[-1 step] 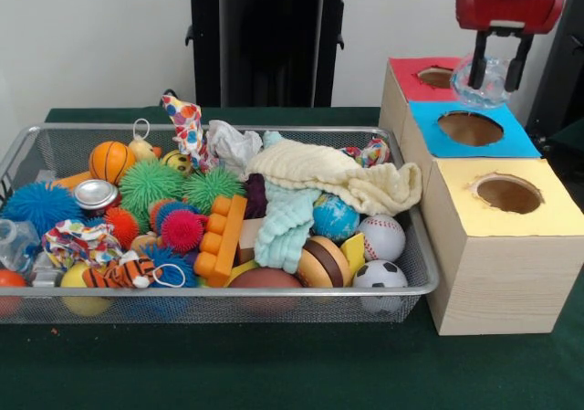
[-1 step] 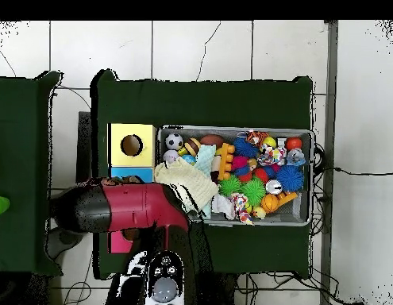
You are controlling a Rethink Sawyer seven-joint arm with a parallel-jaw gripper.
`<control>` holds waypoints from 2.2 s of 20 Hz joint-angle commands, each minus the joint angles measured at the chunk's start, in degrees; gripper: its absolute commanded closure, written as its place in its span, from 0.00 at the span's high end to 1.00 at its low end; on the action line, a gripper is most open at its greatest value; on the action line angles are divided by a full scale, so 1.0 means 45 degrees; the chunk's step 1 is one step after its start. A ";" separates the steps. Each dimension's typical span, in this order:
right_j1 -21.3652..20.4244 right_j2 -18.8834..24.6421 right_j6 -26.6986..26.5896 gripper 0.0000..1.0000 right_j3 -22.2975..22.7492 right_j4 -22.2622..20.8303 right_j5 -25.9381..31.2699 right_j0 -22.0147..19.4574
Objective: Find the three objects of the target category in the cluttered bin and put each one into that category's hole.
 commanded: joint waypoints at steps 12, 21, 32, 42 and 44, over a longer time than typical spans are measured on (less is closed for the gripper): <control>0.0698 -0.0133 0.2953 0.00 -0.0287 0.1133 0.0303 -0.0183; 0.0823 -0.0202 0.2433 0.00 -0.0349 0.1242 0.0174 -0.0240; 0.1140 -0.0283 0.2413 0.00 -0.0387 0.1140 -0.0355 -0.0202; 0.1462 -0.0400 0.2653 0.00 -0.1124 0.1367 0.0073 0.0052; 0.1400 -0.0401 0.2649 0.00 -0.0953 0.1358 -0.0030 0.0085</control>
